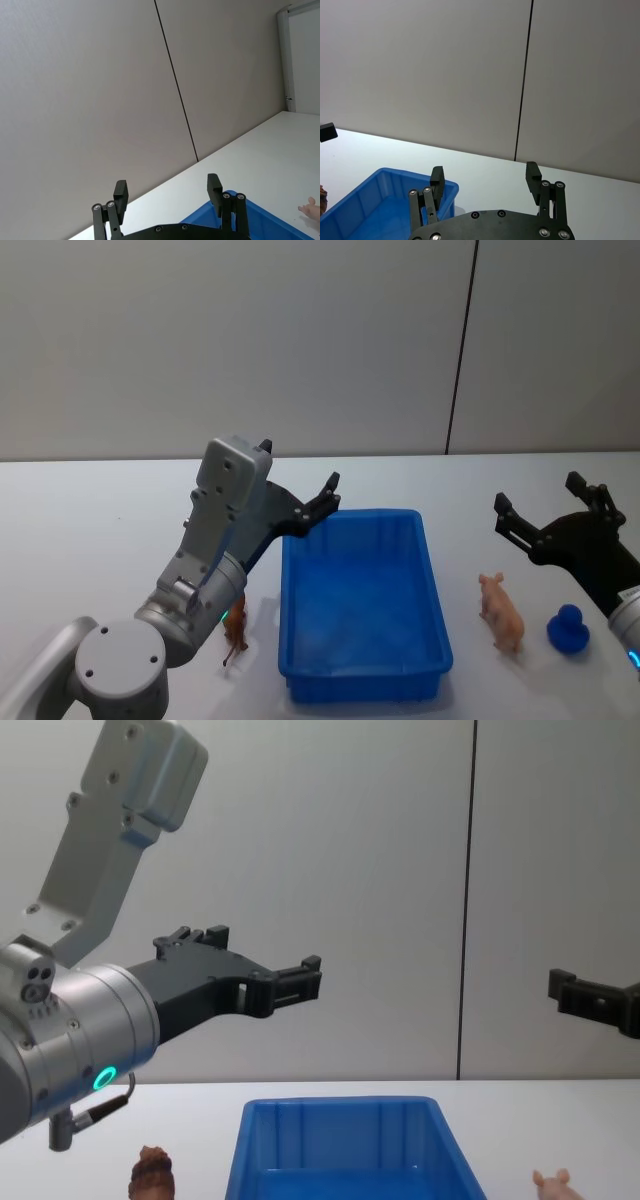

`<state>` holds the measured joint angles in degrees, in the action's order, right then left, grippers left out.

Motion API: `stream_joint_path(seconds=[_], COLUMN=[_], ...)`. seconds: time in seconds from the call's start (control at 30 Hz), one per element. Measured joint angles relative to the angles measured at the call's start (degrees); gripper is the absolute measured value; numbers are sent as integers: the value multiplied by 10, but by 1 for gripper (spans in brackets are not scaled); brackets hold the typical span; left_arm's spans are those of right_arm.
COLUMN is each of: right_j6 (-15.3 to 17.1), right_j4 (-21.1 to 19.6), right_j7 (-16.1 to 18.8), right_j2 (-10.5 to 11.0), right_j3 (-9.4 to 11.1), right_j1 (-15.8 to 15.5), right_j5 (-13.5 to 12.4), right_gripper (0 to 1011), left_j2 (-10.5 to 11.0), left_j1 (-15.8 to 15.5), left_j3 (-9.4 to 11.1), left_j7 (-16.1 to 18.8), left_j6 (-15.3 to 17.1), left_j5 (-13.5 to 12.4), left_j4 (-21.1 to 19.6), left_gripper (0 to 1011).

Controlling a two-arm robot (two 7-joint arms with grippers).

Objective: Pick up the two dolls from the table and place them into the box.

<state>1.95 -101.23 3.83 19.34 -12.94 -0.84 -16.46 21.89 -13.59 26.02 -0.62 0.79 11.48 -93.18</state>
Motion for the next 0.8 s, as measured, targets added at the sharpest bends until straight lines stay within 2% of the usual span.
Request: stream_joint_path(seconds=[0.8], right_j6=[0], right_j4=[0], right_j7=[1], right_j2=[0], right_j3=[1], right_j1=[0], right_j5=[-1], right_gripper=[1001], left_j2=[0], left_j1=[0], left_j3=[0], left_j7=[0], left_j6=[0], left_j5=[0], left_j4=[0], left_gripper=[1001])
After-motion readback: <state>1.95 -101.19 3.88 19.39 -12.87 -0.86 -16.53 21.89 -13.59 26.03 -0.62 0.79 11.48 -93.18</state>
